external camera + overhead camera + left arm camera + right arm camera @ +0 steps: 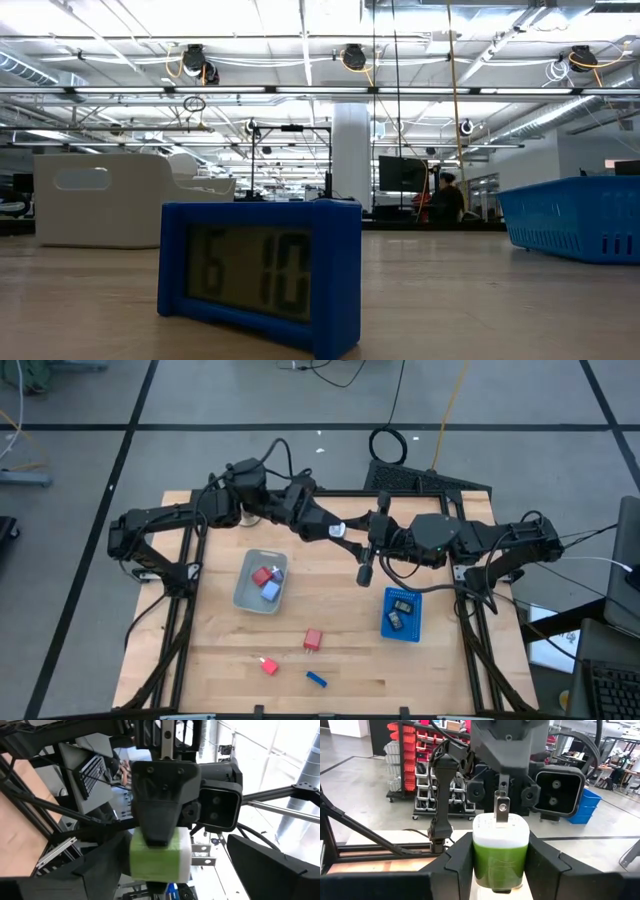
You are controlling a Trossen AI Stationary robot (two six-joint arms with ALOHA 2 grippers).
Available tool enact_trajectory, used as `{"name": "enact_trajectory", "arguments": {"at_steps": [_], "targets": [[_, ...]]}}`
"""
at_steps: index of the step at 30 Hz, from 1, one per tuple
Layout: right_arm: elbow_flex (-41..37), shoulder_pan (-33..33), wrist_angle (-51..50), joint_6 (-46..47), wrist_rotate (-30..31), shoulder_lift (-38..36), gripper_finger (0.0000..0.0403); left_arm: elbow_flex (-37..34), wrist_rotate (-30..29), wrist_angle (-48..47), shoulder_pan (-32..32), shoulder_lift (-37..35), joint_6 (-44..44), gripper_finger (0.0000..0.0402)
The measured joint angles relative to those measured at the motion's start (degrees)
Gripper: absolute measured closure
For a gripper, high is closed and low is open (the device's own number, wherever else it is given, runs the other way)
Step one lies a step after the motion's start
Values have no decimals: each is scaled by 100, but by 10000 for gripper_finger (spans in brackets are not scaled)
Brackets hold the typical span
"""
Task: Pick & Place Office items
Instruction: Put the green charger adapter into the gray bin
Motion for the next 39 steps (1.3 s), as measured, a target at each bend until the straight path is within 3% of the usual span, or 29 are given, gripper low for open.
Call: {"name": "enact_trajectory", "arguments": {"at_steps": [39], "targets": [[9, -160, 92, -227, -107, 190, 276, -9, 35, 66, -15, 13, 153, 53]]}}
